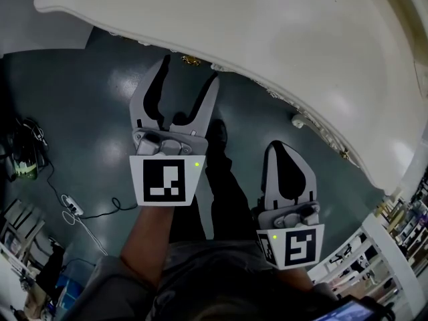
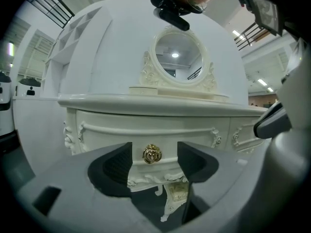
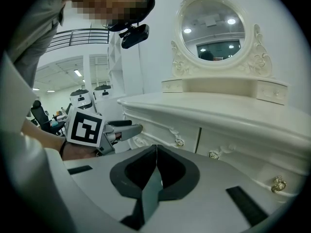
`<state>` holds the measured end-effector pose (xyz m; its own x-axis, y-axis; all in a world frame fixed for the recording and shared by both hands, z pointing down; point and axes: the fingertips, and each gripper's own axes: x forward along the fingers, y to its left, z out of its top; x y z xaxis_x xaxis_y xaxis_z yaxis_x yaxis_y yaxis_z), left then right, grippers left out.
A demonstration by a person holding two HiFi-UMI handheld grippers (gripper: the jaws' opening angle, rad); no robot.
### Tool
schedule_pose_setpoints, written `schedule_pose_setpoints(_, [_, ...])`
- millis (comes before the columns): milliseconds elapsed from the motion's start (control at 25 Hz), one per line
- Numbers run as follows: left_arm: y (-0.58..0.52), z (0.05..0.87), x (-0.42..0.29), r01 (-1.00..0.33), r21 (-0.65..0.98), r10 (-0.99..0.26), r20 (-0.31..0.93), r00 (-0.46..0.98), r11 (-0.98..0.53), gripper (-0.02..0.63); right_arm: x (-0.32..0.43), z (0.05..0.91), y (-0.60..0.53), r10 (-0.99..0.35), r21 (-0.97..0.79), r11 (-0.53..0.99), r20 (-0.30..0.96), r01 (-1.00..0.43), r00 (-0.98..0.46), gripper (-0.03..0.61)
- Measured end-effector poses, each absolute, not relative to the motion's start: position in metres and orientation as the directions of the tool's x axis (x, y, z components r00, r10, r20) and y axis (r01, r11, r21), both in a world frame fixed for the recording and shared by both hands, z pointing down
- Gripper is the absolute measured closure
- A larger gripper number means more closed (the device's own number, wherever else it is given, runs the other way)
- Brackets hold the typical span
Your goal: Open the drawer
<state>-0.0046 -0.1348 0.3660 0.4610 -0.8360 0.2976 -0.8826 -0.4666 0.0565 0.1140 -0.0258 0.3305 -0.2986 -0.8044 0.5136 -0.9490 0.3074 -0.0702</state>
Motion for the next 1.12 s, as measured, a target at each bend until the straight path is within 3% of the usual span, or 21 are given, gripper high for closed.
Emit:
schedule_pose_setpoints(440, [-0.147,0.374,-0.001,-0.888,0.045,-0.842,0.298,0.449,-0.457,0.324,0.122,0.33,-0.028,-0.807,-0.062,0.3,0.515,-0.952,-0.288,0.565])
schedule_pose_setpoints(800, [-0.152,0.382,-0.007,-0.909,0.008,-0.864,0.307,0.399,-0.417,0.448,0.125,0.329,-0.027,-0.804,-0.043,0.306,0.523,-0.951,-0.282,0.565])
schedule_pose_setpoints(1120, [-0.145,0.381,-0.011,-0.905,0.016,-0.856,0.316,0.408,-0.426,0.469,0.124,0.326,-0.026,-0.806,-0.041,0.31,0.519,-0.95,-0.285,0.565])
